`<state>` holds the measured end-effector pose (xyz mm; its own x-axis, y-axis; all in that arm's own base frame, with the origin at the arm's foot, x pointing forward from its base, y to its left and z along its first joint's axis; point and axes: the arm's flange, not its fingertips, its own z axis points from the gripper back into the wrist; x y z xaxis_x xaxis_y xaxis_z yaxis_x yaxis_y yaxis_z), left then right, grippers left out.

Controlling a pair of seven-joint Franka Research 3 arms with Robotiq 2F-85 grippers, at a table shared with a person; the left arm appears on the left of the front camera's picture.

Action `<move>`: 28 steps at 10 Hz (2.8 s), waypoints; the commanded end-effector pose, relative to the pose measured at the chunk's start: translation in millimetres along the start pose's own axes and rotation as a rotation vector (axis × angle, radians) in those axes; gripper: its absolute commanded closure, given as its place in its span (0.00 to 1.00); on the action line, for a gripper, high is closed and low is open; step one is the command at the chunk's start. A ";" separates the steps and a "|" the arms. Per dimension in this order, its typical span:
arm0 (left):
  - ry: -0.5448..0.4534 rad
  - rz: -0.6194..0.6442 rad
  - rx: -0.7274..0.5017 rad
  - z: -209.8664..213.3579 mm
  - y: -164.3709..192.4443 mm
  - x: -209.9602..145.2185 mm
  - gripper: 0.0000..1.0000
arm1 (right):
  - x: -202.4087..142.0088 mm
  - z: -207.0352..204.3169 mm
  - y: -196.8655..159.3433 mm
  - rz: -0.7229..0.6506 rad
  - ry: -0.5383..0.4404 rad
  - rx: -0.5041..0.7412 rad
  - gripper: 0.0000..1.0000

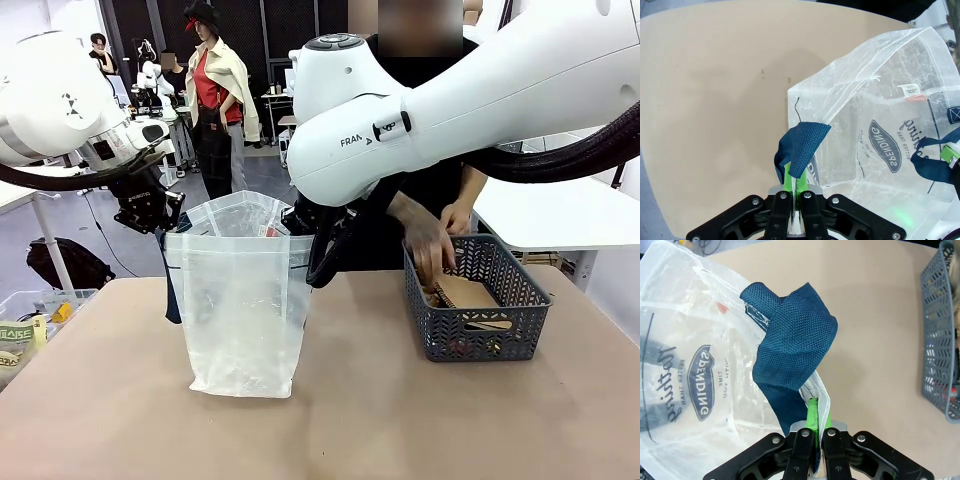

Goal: Transfer purchased items from the store into the shopping bag.
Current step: Move the Reusable shopping bag to the right side of the table.

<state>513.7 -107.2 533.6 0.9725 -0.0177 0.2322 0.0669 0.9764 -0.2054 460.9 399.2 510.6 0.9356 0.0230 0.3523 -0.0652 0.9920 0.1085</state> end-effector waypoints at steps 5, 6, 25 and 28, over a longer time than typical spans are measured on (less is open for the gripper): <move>-0.006 0.005 0.001 2.6 2.2 1.3 1.00 | 0.8 1.1 -0.6 -0.003 -0.006 0.004 1.00; -0.006 0.005 0.001 2.6 2.2 1.3 1.00 | 0.8 1.1 -0.6 -0.003 -0.006 0.004 1.00; -0.006 0.005 0.001 2.6 2.2 1.3 1.00 | 0.8 1.1 -0.6 -0.003 -0.006 0.004 1.00; -0.006 0.005 0.001 2.6 2.2 1.3 1.00 | 0.8 1.1 -0.6 -0.003 -0.006 0.004 1.00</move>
<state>513.9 -106.8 533.9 0.9724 -0.0170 0.2328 0.0663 0.9764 -0.2055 460.9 399.2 510.6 0.9356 0.0230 0.3524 -0.0653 0.9919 0.1085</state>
